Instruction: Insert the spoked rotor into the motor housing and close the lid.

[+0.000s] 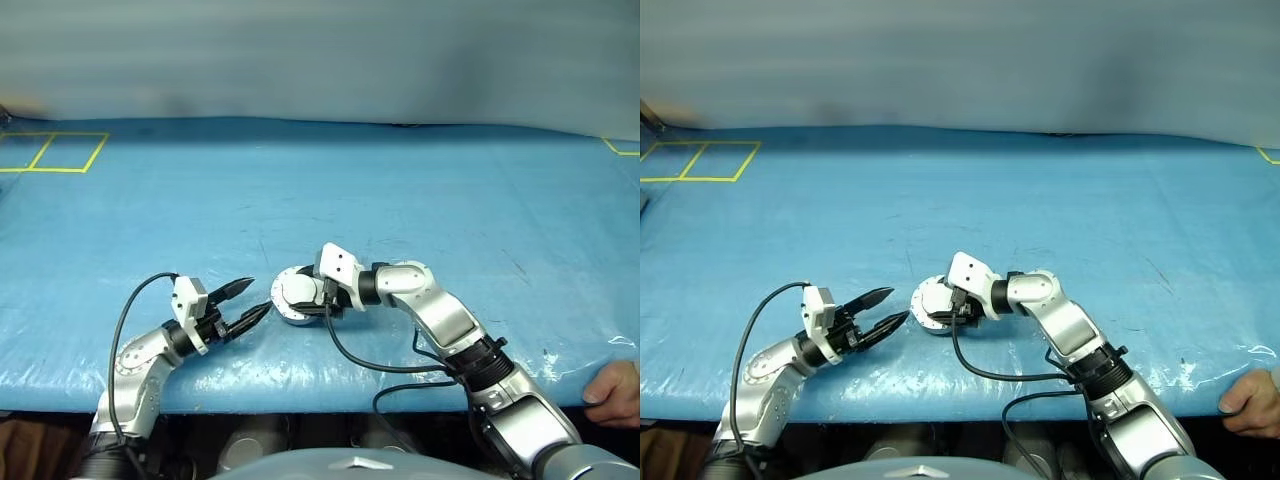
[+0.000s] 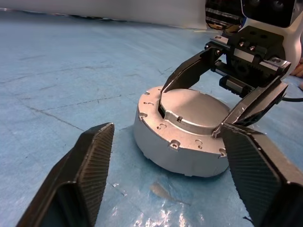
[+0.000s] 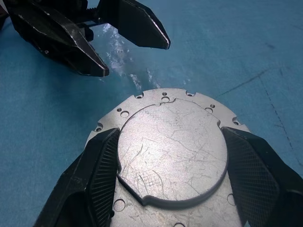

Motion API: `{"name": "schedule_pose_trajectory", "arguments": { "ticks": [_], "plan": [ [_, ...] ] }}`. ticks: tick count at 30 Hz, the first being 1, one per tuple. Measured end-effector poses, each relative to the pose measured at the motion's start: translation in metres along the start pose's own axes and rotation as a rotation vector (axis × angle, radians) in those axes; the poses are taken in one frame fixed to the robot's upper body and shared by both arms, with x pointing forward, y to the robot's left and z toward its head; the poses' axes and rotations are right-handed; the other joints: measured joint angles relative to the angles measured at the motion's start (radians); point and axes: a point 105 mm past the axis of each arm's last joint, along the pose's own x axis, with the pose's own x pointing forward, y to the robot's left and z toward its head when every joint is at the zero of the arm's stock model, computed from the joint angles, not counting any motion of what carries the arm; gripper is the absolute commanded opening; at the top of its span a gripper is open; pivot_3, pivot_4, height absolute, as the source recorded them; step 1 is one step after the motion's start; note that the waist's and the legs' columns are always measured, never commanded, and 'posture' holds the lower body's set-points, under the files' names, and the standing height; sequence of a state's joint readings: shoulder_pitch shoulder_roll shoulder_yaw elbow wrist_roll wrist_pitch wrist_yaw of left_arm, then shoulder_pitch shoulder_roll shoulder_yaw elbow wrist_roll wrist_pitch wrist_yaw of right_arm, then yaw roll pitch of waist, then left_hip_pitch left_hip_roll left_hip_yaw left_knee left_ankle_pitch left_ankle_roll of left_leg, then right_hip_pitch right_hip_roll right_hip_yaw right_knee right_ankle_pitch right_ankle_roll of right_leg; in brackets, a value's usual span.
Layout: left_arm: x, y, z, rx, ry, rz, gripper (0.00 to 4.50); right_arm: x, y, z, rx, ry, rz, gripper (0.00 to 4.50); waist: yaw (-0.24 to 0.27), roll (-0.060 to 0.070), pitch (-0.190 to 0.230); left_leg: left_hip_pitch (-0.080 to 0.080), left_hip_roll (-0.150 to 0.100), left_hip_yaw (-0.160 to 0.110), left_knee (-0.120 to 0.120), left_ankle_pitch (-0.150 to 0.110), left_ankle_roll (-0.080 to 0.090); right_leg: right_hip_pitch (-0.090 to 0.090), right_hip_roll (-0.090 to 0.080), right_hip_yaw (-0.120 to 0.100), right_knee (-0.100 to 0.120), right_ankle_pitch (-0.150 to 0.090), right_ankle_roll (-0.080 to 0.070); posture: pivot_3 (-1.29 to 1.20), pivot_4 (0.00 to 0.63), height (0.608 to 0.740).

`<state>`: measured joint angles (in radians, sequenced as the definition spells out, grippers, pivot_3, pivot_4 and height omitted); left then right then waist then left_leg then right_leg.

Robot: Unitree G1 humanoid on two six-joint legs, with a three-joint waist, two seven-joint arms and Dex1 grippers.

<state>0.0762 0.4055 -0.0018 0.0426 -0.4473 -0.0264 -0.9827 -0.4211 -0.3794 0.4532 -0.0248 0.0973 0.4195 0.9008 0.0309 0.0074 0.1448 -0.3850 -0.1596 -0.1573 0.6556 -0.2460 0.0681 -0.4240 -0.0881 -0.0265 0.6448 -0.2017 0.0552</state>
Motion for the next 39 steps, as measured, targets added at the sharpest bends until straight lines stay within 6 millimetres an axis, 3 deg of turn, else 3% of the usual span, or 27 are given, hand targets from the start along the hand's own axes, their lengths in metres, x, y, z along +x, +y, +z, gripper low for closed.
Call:
{"name": "schedule_pose_trajectory", "arguments": {
  "ticks": [7, 8, 29, 30, 33, 39],
  "plan": [
    [0.012, -0.004, -0.001, 0.054, 0.042, -0.05, 0.18, 0.0, 0.001, 0.0, -0.001, -0.003, -0.007, 3.03, 0.0, 0.0, 0.0, 0.0, 0.0, 0.0, -0.001, 0.0, 0.0, 0.0, 0.0, 0.0, 0.0, 0.0, -0.001, 0.0, 0.15, 0.74],
    [0.012, -0.005, -0.003, 0.058, 0.052, -0.053, 0.07, 0.0, 0.001, 0.0, -0.001, -0.003, -0.008, 3.03, 0.0, 0.0, 0.0, 0.0, 0.0, 0.0, -0.001, 0.0, 0.0, 0.0, 0.0, 0.0, 0.0, 0.0, -0.001, 0.0, 0.15, 0.74],
    [0.02, -0.006, -0.011, 0.138, 0.125, -0.076, 0.07, -0.003, 0.002, -0.002, 0.007, -0.006, -0.028, 3.03, 0.011, 0.001, -0.001, 0.003, 0.0, 0.0, -0.002, 0.0, 0.0, 0.002, 0.0, 0.001, -0.001, -0.002, 0.004, 0.0, 0.15, 0.74],
    [0.021, -0.006, -0.011, 0.139, 0.124, -0.077, 0.0, -0.003, 0.003, -0.002, 0.008, -0.009, -0.027, 3.75, 0.011, 0.001, -0.001, 0.003, 0.0, 0.0, -0.002, 0.0, 0.0, 0.002, 0.0, 0.001, -0.001, -0.002, 0.004, 0.0, 0.15, 0.74],
    [0.021, -0.007, -0.01, 0.132, 0.116, -0.08, 0.0, -0.005, 0.003, -0.002, 0.018, -0.023, -0.036, 4.45, 0.012, 0.001, -0.002, 0.003, 0.0, 0.0, -0.004, 0.0, 0.0, 0.002, 0.0, 0.001, -0.002, -0.002, 0.003, 0.0, 0.15, 0.74],
    [0.022, -0.01, -0.012, 0.113, 0.107, -0.082, 0.0, -0.012, -0.001, 0.002, 0.075, -0.079, -0.081, 4.45, 0.013, 0.0, -0.001, 0.002, -0.001, 0.0, -0.007, 0.0, 0.0, 0.0, -0.001, 0.002, -0.002, -0.003, 0.003, 0.0, 0.15, 0.74]
  ]
}}
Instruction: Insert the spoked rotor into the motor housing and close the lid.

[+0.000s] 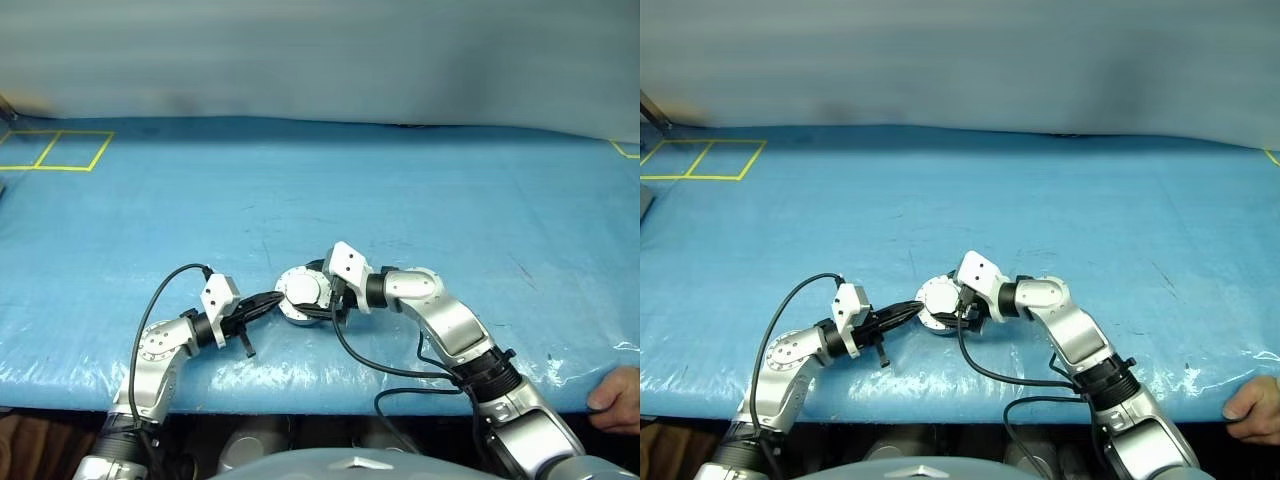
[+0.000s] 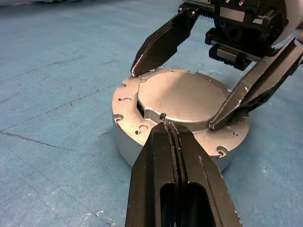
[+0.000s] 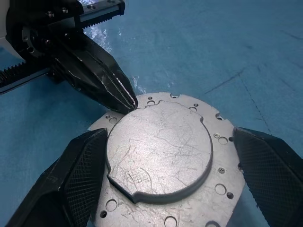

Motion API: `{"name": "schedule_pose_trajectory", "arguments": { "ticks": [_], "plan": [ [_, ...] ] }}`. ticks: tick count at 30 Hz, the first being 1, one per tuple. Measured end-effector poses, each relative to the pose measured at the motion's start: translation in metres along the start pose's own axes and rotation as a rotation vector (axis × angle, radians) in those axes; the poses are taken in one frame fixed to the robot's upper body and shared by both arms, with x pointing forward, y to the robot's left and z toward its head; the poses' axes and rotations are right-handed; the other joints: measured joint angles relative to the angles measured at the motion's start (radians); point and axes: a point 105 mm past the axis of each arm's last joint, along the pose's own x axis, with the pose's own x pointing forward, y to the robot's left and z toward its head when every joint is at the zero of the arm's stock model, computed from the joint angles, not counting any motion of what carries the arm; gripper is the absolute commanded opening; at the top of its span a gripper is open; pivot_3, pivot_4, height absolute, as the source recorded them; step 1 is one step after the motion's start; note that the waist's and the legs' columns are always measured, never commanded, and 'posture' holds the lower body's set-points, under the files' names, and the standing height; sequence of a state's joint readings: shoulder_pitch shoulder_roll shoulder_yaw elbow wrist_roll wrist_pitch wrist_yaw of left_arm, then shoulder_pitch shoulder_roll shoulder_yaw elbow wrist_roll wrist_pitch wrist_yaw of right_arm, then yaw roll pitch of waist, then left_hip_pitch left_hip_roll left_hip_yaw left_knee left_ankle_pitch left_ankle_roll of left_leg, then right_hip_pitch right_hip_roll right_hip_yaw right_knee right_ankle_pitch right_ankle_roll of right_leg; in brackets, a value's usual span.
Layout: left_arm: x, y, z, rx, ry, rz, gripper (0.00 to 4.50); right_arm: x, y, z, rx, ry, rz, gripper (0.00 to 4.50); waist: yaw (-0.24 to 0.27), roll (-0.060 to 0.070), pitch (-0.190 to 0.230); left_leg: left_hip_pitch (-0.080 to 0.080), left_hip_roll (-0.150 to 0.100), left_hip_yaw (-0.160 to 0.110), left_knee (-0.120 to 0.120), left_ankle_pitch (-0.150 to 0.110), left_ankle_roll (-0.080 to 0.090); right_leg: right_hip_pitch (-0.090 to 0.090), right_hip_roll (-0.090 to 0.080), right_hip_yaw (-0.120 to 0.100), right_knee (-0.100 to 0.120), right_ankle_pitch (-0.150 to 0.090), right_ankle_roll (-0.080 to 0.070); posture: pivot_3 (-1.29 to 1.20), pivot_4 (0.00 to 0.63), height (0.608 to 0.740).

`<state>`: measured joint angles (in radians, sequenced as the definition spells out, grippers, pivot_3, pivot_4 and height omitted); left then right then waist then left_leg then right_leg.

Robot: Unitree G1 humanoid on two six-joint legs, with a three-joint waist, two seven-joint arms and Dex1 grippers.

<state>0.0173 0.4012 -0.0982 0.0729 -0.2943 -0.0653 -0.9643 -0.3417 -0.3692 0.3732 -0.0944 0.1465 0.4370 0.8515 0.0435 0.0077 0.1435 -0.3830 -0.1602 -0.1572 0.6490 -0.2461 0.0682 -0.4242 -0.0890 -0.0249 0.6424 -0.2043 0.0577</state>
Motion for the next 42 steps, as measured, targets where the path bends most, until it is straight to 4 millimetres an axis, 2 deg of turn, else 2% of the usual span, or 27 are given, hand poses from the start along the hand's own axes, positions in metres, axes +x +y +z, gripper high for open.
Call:
{"name": "schedule_pose_trajectory", "arguments": {
  "ticks": [8, 14, 18, 26, 31, 34, 42],
  "plan": [
    [0.0, -0.002, -0.001, -0.008, -0.004, 0.002, 0.0, -0.018, -0.005, 0.019, 0.186, -0.129, -0.02, 4.45, 0.001, 0.0, 0.0, 0.0, 0.0, 0.0, -0.002, -0.001, 0.001, -0.001, 0.0, 0.0, -0.001, 0.002, -0.004, 0.0, 0.15, 0.74],
    [-0.001, -0.004, -0.001, -0.008, -0.006, 0.003, 0.0, -0.034, -0.004, 0.001, 0.532, -0.197, -0.05, 4.45, 0.0, 0.0, 0.0, -0.001, -0.001, 0.0, -0.002, -0.002, 0.002, -0.001, -0.001, 0.0, -0.001, 0.002, -0.004, 0.0, 0.15, 0.74],
    [-0.001, -0.004, -0.002, -0.008, -0.007, 0.004, 0.0, -0.04, -0.004, -0.013, 0.702, -0.214, -0.095, 4.45, 0.0, 0.0, 0.0, -0.001, -0.001, 0.0, -0.002, -0.002, 0.003, -0.001, -0.001, 0.0, -0.001, 0.001, -0.004, 0.0, 0.15, 0.74],
    [0.0, -0.004, -0.001, -0.004, -0.008, -0.001, 0.0, -0.038, 0.002, -0.039, 0.944, -0.195, -0.14, 4.45, -0.001, 0.0, 0.0, -0.001, -0.001, 0.0, -0.002, -0.002, 0.003, -0.001, -0.002, 0.0, -0.001, 0.001, -0.003, 0.0, 0.15, 0.74],
    [0.001, -0.005, -0.001, -0.001, -0.008, -0.005, 0.0, -0.033, 0.005, -0.038, 0.997, -0.217, -0.115, 4.45, -0.003, 0.0, 0.0, 0.0, -0.001, 0.0, -0.002, -0.002, 0.003, -0.001, -0.002, 0.0, -0.001, 0.0, -0.001, 0.0, 0.15, 0.74],
    [0.001, -0.005, -0.001, -0.001, -0.009, -0.005, 0.0, -0.03, 0.008, -0.038, 1.045, -0.24, -0.092, 3.91, -0.004, 0.0, 0.0, 0.0, -0.001, 0.0, -0.002, -0.002, 0.003, -0.001, -0.002, 0.0, -0.001, 0.0, -0.001, 0.0, 0.15, 0.74],
    [-0.003, -0.007, -0.006, -0.01, 0.006, 0.001, 0.0, -0.03, 0.008, -0.034, 1.103, -0.286, -0.056, 1.35, -0.003, 0.001, 0.0, 0.0, -0.001, 0.0, -0.002, -0.002, 0.003, -0.001, -0.002, 0.0, -0.001, 0.0, -0.001, 0.0, 0.15, 0.74]
  ]
}}
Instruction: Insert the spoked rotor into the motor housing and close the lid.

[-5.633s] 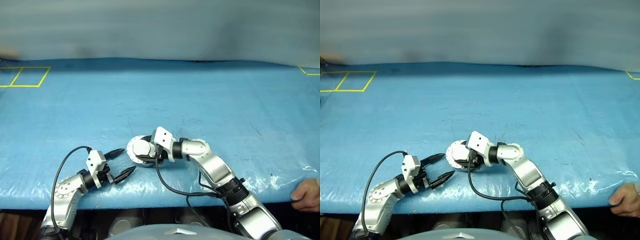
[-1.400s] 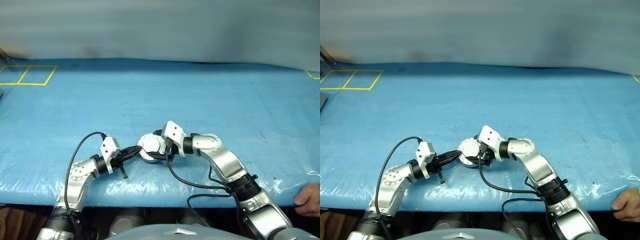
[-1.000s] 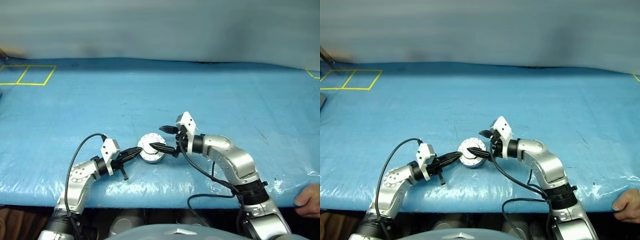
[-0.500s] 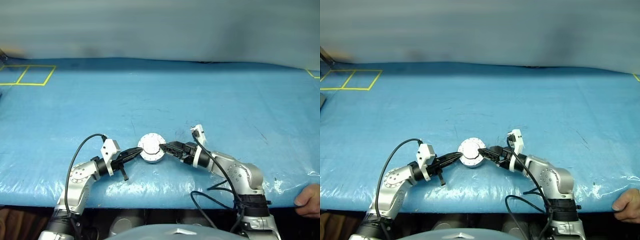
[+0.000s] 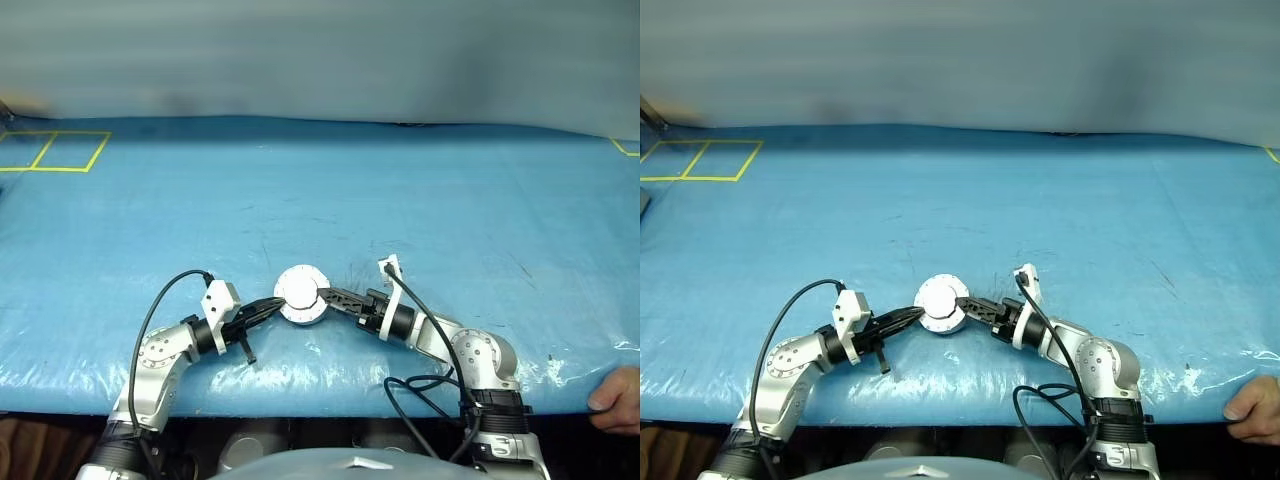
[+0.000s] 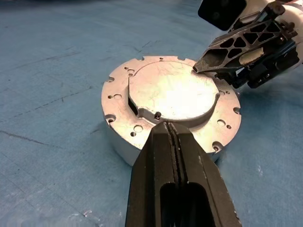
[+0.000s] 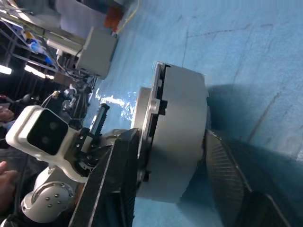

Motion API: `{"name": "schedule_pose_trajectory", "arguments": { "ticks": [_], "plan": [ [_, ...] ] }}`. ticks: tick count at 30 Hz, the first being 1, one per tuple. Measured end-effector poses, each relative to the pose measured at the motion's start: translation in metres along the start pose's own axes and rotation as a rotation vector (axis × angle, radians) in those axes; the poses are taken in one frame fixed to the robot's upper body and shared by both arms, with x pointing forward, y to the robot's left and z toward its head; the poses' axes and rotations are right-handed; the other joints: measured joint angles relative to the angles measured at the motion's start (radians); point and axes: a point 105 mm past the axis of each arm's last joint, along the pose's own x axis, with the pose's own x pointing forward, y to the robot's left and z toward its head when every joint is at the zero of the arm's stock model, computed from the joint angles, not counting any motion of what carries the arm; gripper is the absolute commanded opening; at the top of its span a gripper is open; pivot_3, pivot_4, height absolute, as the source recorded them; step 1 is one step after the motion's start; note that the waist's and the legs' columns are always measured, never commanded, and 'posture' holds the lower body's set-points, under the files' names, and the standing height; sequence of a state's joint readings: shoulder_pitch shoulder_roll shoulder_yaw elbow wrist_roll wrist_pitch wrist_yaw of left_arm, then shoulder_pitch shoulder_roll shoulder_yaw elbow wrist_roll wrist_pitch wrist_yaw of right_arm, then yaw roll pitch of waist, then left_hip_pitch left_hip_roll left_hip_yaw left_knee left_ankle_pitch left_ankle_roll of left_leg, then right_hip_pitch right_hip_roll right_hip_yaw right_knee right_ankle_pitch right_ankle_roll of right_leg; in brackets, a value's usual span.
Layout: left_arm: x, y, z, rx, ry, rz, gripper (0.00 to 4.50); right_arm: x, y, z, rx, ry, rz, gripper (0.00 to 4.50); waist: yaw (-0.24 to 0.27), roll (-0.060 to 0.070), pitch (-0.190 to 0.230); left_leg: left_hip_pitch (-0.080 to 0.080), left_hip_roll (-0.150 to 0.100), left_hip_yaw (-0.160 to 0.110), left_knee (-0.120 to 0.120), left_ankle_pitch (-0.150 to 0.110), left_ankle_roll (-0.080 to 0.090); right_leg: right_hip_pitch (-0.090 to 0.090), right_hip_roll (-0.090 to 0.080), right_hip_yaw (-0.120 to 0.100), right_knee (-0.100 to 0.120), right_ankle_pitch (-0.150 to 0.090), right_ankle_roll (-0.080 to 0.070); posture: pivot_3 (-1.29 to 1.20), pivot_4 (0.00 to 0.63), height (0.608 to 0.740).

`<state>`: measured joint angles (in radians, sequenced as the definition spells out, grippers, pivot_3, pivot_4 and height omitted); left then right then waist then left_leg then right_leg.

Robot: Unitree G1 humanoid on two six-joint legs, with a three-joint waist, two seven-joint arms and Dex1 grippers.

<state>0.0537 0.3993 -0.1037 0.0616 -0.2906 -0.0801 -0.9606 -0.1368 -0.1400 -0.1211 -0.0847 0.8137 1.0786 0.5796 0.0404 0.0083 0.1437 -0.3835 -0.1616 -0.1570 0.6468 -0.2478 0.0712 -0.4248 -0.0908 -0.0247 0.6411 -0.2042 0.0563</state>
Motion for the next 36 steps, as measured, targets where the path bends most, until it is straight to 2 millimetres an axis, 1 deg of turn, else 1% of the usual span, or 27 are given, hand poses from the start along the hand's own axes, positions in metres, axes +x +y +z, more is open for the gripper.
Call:
{"name": "schedule_pose_trajectory", "arguments": {
  "ticks": [1, 7, 11, 13, 15, 17, 19, 21, 24, 26, 30, 32, 35, 36],
  "plan": [
    [0.0, 0.0, -0.001, -0.003, 0.002, 0.0, 0.0, 0.0, 0.001, 0.001, 0.015, -0.012, 0.012, 1.21, 0.0, 0.0, 0.0, 0.0, 0.0, 0.0, 0.0, 0.0, 0.0, 0.0, 0.0, 0.0, 0.0, 0.0, 0.0, 0.0, 0.15, 0.74],
    [0.0, 0.0, -0.001, -0.016, -0.005, 0.013, 0.0, -0.001, 0.0, 0.001, 0.017, -0.003, 0.002, 1.21, -0.001, 0.0, 0.0, 0.0, 0.0, 0.0, 0.0, 0.0, 0.0, 0.0, 0.0, 0.0, 0.0, 0.0, 0.0, 0.0, 0.15, 0.74],
    [0.001, 0.006, 0.001, -0.06, -0.041, 0.077, 0.0, -0.001, 0.0, 0.001, 0.012, -0.006, -0.003, 1.21, -0.001, 0.0, 0.0, 0.0, 0.0, 0.0, 0.0, 0.0, 0.0, 0.0, 0.0, 0.0, 0.0, -0.002, 0.003, 0.0, 0.15, 0.74],
    [0.003, 0.01, 0.003, -0.143, -0.088, 0.12, 0.0, 0.0, 0.0, 0.002, 0.014, -0.012, -0.003, 1.21, -0.003, 0.0, 0.0, 0.0, 0.0, 0.0, 0.0, 0.0, 0.0, 0.0, 0.0, 0.0, 0.001, -0.002, 0.003, 0.0, 0.15, 0.74],
    [0.003, 0.015, 0.004, -0.324, -0.172, 0.164, 0.0, 0.002, 0.001, 0.003, 0.03, -0.03, -0.005, 1.21, -0.008, 0.0, 0.001, -0.001, 0.0, 0.0, 0.0, 0.0, 0.0, -0.001, 0.0, 0.0, 0.001, -0.002, 0.003, 0.0, 0.15, 0.74],
    [0.0, 0.018, 0.008, -0.453, -0.242, 0.175, 0.0, 0.003, 0.001, 0.004, 0.062, -0.045, -0.001, 1.21, -0.015, -0.001, 0.001, -0.001, 0.001, 0.0, 0.0, 0.0, 0.0, -0.002, 0.001, 0.0, 0.001, -0.002, 0.003, 0.0, 0.15, 0.74],
    [-0.004, 0.021, 0.015, -0.508, -0.3, 0.177, 0.0, 0.004, -0.001, 0.005, 0.103, -0.065, 0.0, 1.21, -0.02, -0.001, 0.001, -0.001, 0.001, 0.0, 0.0, 0.0, 0.0, -0.003, 0.001, 0.0, 0.001, 0.0, -0.002, 0.0, 0.15, 0.74],
    [-0.008, 0.025, 0.02, -0.535, -0.342, 0.189, 0.0, 0.004, -0.002, 0.008, 0.129, -0.092, -0.005, 1.21, -0.022, -0.001, 0.001, -0.001, 0.0, 0.0, 0.0, 0.0, 0.0, -0.003, 0.001, 0.0, 0.001, 0.001, -0.002, 0.0, 0.15, 0.74],
    [-0.013, 0.031, 0.027, -0.583, -0.416, 0.229, 0.62, 0.002, -0.004, 0.017, 0.159, -0.144, -0.021, 1.21, -0.022, -0.001, 0.002, -0.002, 0.0, 0.0, 0.0, 0.0, 0.0, -0.003, 0.0, 0.0, 0.001, 0.001, -0.002, 0.0, 0.15, 0.74],
    [-0.014, 0.033, 0.032, -0.622, -0.47, 0.236, 1.31, 0.002, -0.002, 0.025, 0.182, -0.183, -0.014, 1.21, -0.022, -0.001, 0.003, -0.003, 0.0, 0.0, 0.0, 0.0, 0.0, -0.004, 0.0, 0.0, 0.001, 0.001, -0.002, 0.0, 0.15, 0.74],
    [-0.013, 0.032, 0.04, -0.711, -0.54, 0.212, 2.63, 0.008, 0.01, 0.045, 0.217, -0.267, 0.036, 1.21, -0.029, -0.001, 0.003, -0.005, 0.0, 0.0, 0.0, 0.001, -0.002, -0.005, 0.001, 0.001, 0.001, 0.001, -0.002, 0.0, 0.15, 0.74],
    [-0.015, 0.033, 0.043, -0.747, -0.579, 0.213, 3.29, 0.009, 0.016, 0.051, 0.228, -0.295, 0.063, 1.21, -0.029, -0.001, 0.003, -0.006, 0.0, 0.0, 0.0, 0.003, -0.004, -0.005, 0.001, 0.001, 0.001, 0.001, -0.002, 0.0, 0.15, 0.74],
    [-0.016, 0.034, 0.045, -0.789, -0.607, 0.206, 4.31, 0.013, 0.023, 0.054, 0.238, -0.303, 0.094, 1.21, -0.029, -0.001, 0.003, -0.009, 0.0, 0.0, 0.0, 0.003, -0.003, -0.006, 0.001, 0.001, 0.001, 0.001, -0.002, 0.0, 0.15, 0.74],
    [-0.015, 0.033, 0.045, -0.803, -0.614, 0.199, 4.48, 0.015, 0.025, 0.054, 0.239, -0.299, 0.101, 1.21, -0.029, -0.001, 0.003, -0.009, 0.0, 0.0, 0.0, 0.004, -0.002, -0.006, 0.0, 0.001, 0.001, 0.001, -0.002, 0.0, 0.15, 0.74]
  ]
}}
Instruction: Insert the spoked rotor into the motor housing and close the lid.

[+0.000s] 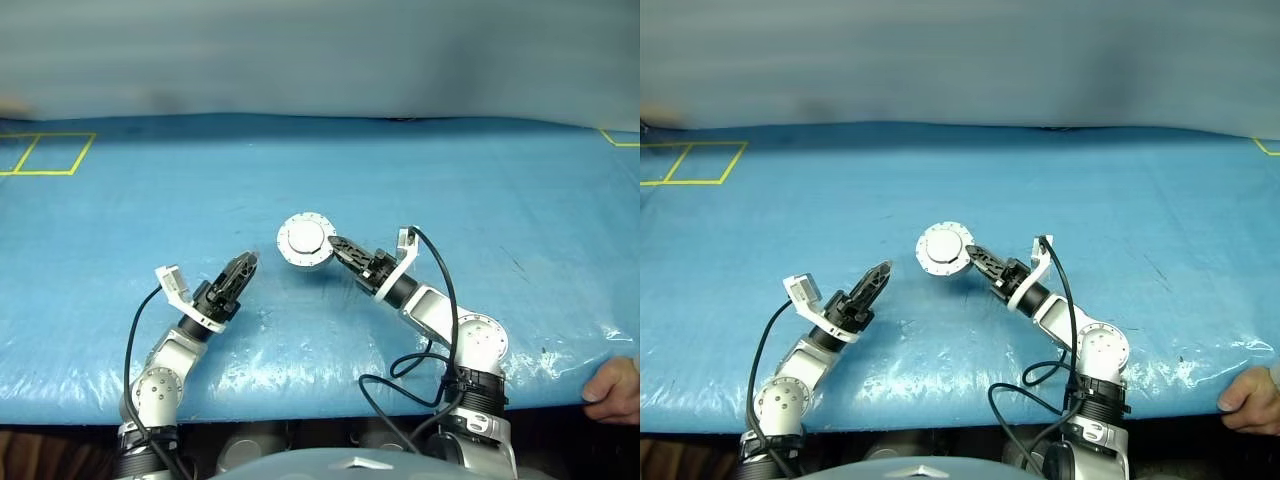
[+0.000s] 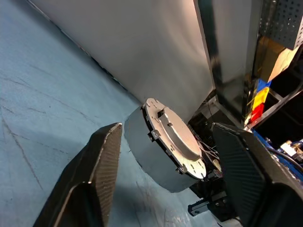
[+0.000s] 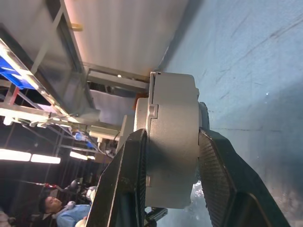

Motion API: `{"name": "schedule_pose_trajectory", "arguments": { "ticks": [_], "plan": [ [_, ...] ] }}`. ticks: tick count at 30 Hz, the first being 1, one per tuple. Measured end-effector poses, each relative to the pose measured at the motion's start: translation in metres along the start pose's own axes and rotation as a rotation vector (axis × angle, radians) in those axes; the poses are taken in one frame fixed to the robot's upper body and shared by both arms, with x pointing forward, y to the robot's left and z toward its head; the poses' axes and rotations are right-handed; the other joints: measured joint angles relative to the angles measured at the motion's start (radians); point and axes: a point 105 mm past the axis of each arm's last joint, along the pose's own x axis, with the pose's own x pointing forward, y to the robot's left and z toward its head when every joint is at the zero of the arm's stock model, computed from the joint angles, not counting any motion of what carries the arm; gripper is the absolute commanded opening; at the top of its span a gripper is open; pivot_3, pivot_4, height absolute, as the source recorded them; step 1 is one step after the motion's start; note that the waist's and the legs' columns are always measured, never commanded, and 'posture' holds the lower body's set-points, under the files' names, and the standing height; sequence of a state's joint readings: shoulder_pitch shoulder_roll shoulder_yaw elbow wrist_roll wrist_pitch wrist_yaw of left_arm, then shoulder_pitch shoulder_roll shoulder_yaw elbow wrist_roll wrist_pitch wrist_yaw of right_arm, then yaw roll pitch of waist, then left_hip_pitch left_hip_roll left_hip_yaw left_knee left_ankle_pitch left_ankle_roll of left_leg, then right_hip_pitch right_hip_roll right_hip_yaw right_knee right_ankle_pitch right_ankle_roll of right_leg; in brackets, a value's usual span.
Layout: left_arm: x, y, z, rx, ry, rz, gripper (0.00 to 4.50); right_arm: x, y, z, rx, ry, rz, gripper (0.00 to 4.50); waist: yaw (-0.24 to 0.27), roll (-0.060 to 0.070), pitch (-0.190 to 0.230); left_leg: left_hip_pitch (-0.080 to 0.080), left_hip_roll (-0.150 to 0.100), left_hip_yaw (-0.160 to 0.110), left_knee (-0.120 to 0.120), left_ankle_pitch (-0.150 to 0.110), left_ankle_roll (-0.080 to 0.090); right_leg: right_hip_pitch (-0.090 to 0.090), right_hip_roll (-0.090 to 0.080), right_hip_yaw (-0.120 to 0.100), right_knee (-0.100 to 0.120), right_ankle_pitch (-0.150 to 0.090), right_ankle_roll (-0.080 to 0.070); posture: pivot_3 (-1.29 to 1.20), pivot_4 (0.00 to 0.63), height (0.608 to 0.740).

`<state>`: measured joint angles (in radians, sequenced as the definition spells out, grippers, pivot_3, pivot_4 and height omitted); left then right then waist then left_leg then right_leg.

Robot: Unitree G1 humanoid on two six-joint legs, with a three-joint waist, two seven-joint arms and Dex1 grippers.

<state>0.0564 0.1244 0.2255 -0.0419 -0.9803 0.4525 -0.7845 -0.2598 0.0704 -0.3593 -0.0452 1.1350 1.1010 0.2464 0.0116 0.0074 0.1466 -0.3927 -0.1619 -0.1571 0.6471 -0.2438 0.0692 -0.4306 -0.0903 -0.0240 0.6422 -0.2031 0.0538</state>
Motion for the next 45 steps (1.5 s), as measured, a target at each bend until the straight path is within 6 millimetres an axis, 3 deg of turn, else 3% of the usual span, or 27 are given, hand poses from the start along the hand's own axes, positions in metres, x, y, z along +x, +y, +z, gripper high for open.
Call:
{"name": "schedule_pose_trajectory", "arguments": {
  "ticks": [13, 20, 23, 27, 34, 41, 45],
  "plan": [
    [0.015, -0.013, -0.006, -0.198, 0.021, -0.076, 4.48, 0.013, 0.026, -0.02, -0.045, 0.125, 0.093, 1.21, -0.002, 0.0, 0.0, -0.001, 0.0, 0.0, 0.0, 0.0, 0.001, -0.001, 0.0, 0.0, 0.0, 0.0, 0.0, 0.0, 0.15, 0.74],
    [0.021, -0.018, -0.011, -0.216, 0.048, -0.105, 4.48, 0.013, 0.026, -0.032, -0.055, 0.179, 0.101, 1.21, -0.001, 0.0, 0.0, -0.001, 0.0, 0.0, 0.001, 0.0, 0.001, 0.0, 0.0, 0.001, 0.0, 0.0, 0.0, 0.0, 0.15, 0.74],
    [0.021, -0.02, -0.012, -0.221, 0.05, -0.122, 3.92, 0.013, 0.028, -0.031, -0.053, 0.177, 0.114, 1.21, -0.001, 0.0, 0.0, -0.001, 0.0, 0.0, 0.001, 0.0, 0.001, 0.0, 0.0, 0.001, 0.0, 0.0, 0.0, 0.0, 0.15, 0.74],
    [0.018, -0.021, -0.012, -0.238, 0.052, -0.141, 2.84, 0.013, 0.035, -0.029, -0.052, 0.163, 0.147, 1.21, -0.002, 0.0, 0.0, -0.001, 0.0, 0.0, 0.001, 0.0, 0.001, 0.0, 0.0, 0.001, 0.0, 0.0, 0.0, 0.0, 0.15, 0.74],
    [0.018, -0.019, -0.014, -0.246, 0.04, -0.119, 2.77, 0.014, 0.033, -0.027, -0.053, 0.15, 0.137, 1.21, -0.001, 0.0, 0.0, -0.001, 0.0, 0.0, 0.002, 0.0, 0.001, 0.0, 0.0, 0.001, 0.001, 0.0, 0.0, 0.0, 0.15, 0.74],
    [0.026, -0.007, -0.012, -0.169, -0.017, -0.011, 2.77, 0.019, 0.02, -0.019, -0.159, 0.107, 0.053, 3.53, -0.001, 0.0, 0.0, -0.001, 0.0, 0.002, 0.002, 0.001, 0.0, 0.0, 0.0, 0.002, 0.001, 0.001, 0.001, 0.0, 0.15, 0.74],
    [0.025, 0.016, -0.001, -0.089, -0.101, 0.128, 2.77, 0.023, 0.007, 0.0, -0.241, 0.009, -0.048, 3.53, 0.001, 0.0, 0.0, -0.001, 0.0, 0.003, 0.003, 0.0, -0.001, 0.0, 0.0, 0.003, 0.001, 0.001, 0.001, 0.0, 0.15, 0.74]
  ]
}}
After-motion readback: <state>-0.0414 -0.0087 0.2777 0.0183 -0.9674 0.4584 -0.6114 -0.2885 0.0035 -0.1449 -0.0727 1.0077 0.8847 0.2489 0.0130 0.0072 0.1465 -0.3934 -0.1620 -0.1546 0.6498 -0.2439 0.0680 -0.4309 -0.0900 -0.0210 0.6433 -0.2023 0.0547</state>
